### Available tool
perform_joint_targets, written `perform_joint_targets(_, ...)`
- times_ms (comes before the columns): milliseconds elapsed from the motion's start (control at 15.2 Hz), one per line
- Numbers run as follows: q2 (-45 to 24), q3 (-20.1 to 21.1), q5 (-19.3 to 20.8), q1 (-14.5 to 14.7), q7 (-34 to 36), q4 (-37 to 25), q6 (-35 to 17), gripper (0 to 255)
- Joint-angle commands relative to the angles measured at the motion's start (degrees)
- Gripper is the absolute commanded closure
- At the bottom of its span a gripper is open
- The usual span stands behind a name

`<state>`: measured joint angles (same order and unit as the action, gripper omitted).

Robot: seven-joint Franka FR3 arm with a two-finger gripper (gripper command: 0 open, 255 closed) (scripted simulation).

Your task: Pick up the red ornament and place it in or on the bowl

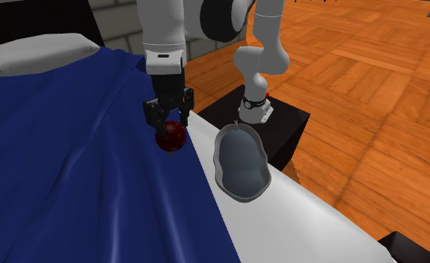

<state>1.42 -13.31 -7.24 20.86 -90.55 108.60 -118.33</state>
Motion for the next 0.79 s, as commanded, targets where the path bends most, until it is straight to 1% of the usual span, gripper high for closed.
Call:
perform_joint_targets(0, 4.1, 1.2, 1.4, 1.0, 2.7, 4.9, -1.3, 255)
perform_joint_targets(330, 12.6, 4.7, 3.7, 2.9, 9.0, 14.3, -2.8, 255)
perform_joint_targets(726, 21.8, 10.0, 4.6, 4.8, 16.7, 23.6, -3.3, 255)
